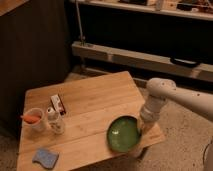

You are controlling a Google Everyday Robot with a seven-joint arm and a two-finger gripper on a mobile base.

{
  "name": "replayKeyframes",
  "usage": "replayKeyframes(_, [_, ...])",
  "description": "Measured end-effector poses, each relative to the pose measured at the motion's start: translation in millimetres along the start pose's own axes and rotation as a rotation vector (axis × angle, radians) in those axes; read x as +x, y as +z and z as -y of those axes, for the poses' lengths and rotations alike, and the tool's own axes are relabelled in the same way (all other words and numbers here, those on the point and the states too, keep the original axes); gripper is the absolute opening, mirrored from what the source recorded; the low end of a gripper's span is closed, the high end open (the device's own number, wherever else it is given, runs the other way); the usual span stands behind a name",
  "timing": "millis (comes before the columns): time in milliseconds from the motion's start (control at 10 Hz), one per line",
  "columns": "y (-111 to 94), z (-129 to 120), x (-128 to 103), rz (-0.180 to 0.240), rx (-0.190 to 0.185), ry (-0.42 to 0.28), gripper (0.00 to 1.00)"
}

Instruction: Drag the ceramic bowl in a circle

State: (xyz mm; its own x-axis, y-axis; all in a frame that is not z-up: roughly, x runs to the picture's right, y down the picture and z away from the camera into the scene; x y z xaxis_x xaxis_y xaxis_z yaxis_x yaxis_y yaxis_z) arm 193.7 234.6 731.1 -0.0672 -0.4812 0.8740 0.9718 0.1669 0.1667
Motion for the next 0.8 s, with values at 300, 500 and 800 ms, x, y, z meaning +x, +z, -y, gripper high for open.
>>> replayKeyframes(300, [25,15,-11,0.060,-0.001,-0.048,0.00])
replayKeyframes(500, [49,41,-10,0.118,0.000,-0.116,0.00])
replayKeyframes(800, [80,97,-9,0.201,0.002,-0.252,0.00])
